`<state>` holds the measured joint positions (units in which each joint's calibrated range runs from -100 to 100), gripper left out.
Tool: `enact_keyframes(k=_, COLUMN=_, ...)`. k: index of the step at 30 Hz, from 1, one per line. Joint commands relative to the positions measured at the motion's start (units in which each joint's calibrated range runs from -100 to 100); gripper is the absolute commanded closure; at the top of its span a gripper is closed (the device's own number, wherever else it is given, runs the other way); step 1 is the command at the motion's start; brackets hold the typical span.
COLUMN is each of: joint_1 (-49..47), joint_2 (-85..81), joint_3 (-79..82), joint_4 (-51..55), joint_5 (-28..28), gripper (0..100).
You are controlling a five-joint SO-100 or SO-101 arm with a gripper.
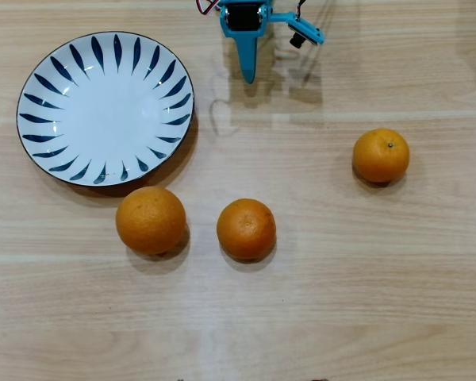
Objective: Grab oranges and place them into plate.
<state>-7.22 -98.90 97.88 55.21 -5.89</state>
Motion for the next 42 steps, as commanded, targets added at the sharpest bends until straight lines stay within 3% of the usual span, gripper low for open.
enact_keyframes(k=1, joint_1=0.0, joint_2=-0.5, joint_3=0.5, joint_4=-0.3, joint_5=0.1, gripper=98)
enact_keyframes(k=27, joint_1=1.5, joint_2=1.5, joint_3=-2.0, joint_4=0.2, joint_5=0.5, gripper=98)
enact_keyframes(k=42, joint_1=1.5, joint_2=54.2, joint_3=-57.8, joint_4=-0.5, joint_5=0.1, gripper=98)
